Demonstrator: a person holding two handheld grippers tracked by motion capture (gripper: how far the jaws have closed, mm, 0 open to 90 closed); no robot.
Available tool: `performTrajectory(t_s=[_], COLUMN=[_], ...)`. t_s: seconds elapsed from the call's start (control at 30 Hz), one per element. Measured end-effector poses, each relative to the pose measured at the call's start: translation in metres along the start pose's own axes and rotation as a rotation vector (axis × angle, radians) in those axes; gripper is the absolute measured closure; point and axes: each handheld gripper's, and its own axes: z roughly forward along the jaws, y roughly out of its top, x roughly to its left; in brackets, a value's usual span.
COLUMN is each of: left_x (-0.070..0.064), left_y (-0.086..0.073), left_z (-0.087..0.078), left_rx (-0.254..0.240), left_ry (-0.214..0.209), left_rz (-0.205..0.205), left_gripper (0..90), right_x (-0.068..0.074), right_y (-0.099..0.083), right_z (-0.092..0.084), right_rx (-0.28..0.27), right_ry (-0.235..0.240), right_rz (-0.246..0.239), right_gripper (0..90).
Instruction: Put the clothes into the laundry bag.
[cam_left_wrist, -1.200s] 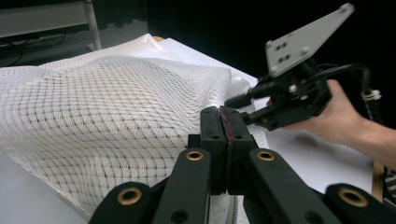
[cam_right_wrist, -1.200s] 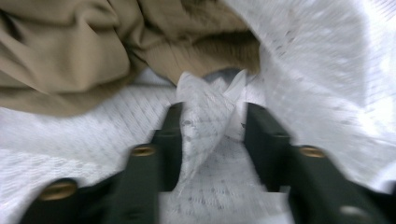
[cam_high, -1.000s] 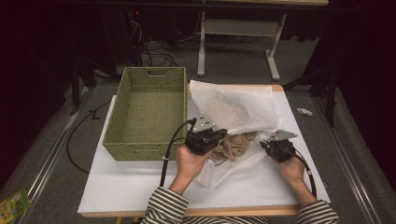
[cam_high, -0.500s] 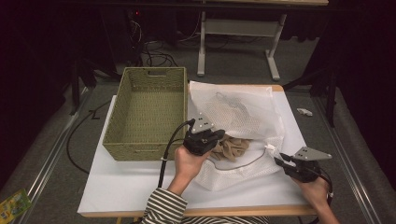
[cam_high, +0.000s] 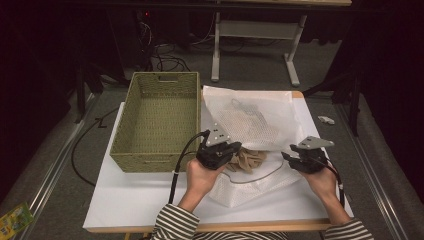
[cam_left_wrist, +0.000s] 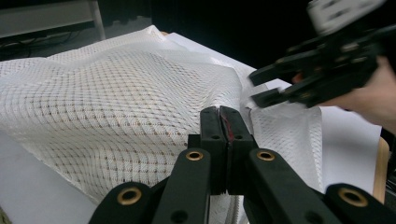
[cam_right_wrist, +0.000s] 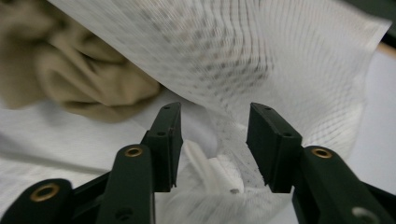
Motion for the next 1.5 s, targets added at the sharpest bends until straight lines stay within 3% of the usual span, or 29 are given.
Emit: performTrajectory(t_s=[0.03,0.17,0.23,0.3,0.37,0.43,0.53,0.67,0.9,0.97,1.1,1.17,1.4,1.5], left_x=[0.0,0.001,0.001,0.0,-0.001,-0.001,0.0,-0.001,-0.003,-0.005,-0.008,-0.008,-0.008,-0.006], left_y=[0.0,-0.005,-0.005,-0.006,-0.005,-0.005,-0.006,-0.009,-0.019,-0.021,-0.024,-0.023,-0.025,-0.025], left_z=[-0.001,0.0,0.001,0.002,0.002,0.001,-0.002,-0.004,0.002,0.003,0.004,0.003,0.002,0.0], left_rx=[0.002,0.008,0.012,0.008,0.007,0.005,0.0,0.005,0.058,0.074,0.083,0.081,0.082,0.079], left_ry=[0.0,-0.001,-0.004,-0.007,-0.008,-0.005,-0.003,-0.002,-0.017,-0.014,-0.018,-0.019,-0.022,-0.02], left_rz=[0.0,-0.004,-0.004,-0.003,-0.002,0.0,-0.003,-0.003,0.0,0.01,0.016,0.016,0.01,0.003], left_gripper=[89.2,89.2,89.3,89.2,89.2,89.2,89.2,89.1,89.0,89.1,89.1,89.1,89.0,89.0], right_x=[-0.003,-0.008,-0.008,-0.008,-0.006,-0.006,-0.008,-0.01,-0.012,-0.012,-0.007,-0.002,0.02,0.027], right_y=[-0.001,-0.007,-0.009,-0.011,-0.013,-0.016,-0.023,-0.039,-0.068,-0.07,-0.063,-0.055,-0.039,-0.038], right_z=[0.014,0.039,0.044,0.047,0.044,0.041,0.026,-0.007,-0.031,-0.032,-0.039,-0.042,-0.026,-0.026], right_rx=[0.043,0.132,0.156,0.175,0.167,0.161,0.102,0.026,-0.004,-0.006,-0.074,-0.107,-0.085,-0.107], right_ry=[-0.009,-0.004,0.007,0.024,0.034,0.044,0.058,0.058,0.07,0.071,0.053,0.046,0.128,0.159], right_rz=[0.012,0.033,0.034,0.013,0.0,-0.005,0.004,0.033,0.056,0.061,0.062,0.037,-0.067,-0.083], right_gripper=[51.7,51.7,57.4,68.9,78.4,82.0,82.9,82.6,81.4,78.6,66.5,60.3,49.3,48.2])
